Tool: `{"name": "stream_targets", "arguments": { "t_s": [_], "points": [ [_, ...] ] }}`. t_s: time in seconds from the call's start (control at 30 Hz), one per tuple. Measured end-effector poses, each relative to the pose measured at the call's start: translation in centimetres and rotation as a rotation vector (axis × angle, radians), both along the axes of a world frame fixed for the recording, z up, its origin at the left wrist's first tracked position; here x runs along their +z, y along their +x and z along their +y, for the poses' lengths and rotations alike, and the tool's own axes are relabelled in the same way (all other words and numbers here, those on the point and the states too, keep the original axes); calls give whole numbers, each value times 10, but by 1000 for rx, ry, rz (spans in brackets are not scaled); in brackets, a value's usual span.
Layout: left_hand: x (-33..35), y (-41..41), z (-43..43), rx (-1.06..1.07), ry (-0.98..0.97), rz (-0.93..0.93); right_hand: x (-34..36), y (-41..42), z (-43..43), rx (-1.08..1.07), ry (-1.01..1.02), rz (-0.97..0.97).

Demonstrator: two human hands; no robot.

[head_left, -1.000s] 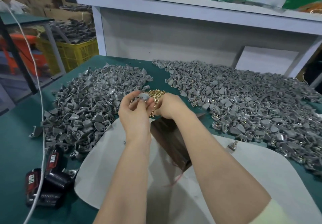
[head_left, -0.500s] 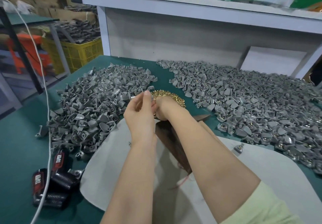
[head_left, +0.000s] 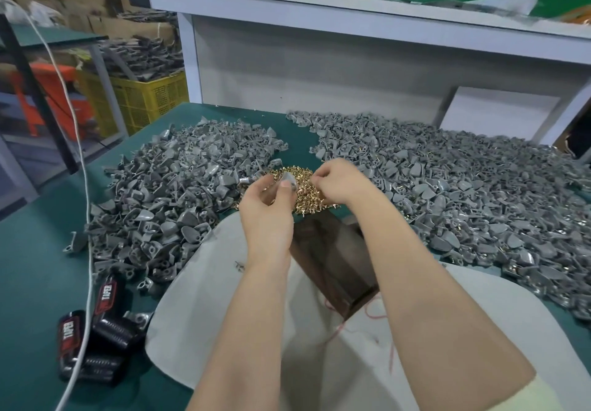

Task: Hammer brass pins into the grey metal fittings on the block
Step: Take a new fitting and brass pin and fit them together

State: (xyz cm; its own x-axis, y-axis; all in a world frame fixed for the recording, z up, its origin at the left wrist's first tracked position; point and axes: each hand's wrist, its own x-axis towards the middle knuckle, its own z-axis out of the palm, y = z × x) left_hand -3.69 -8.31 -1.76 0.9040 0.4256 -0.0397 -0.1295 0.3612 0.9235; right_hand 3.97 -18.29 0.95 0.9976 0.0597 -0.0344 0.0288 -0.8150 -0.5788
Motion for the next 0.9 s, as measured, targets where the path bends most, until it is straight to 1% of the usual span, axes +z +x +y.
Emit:
{"name": "stream_targets", "arguments": {
  "t_s": [0.07,0.13,0.23,0.3,0.43,0.53,0.6,0.67,0.73,0.8,0.83,0.9],
  "points": [
    [-1,0,-2,-70,227,-23,8,-16,-14,-43,282,-11],
    [-1,-4,-8,-160,482,-56,15,-37,-27,-57,471,-20],
    [-1,-11,-18,-182,920,-109,20,-70,-47,-59,602,-43],
    [-1,-14,-22,-231,1085,-132,20,-87,-56,-73,657,-51],
    [0,-20,-27,-352,1238,-130,8,-103,-67,-118,752,-68],
    [1,-21,-25,-394,1224,-139,-6,-105,-68,-164,750,-110],
    [1,-21,-23,-403,1203,-124,-14,-101,-69,-168,631,-181],
    [0,-20,-21,-361,1271,-67,-19,-97,-69,-177,478,-232],
    [-1,-19,-20,-302,1336,-16,-23,-95,-68,-178,460,-238],
    [-1,-19,-19,-279,1350,7,-25,-95,-65,-163,495,-249],
    [-1,-19,-20,-279,1355,17,-26,-95,-63,-142,465,-267],
    [-1,-17,-21,-288,1363,28,-27,-95,-58,-73,277,-298]
  ]
}}
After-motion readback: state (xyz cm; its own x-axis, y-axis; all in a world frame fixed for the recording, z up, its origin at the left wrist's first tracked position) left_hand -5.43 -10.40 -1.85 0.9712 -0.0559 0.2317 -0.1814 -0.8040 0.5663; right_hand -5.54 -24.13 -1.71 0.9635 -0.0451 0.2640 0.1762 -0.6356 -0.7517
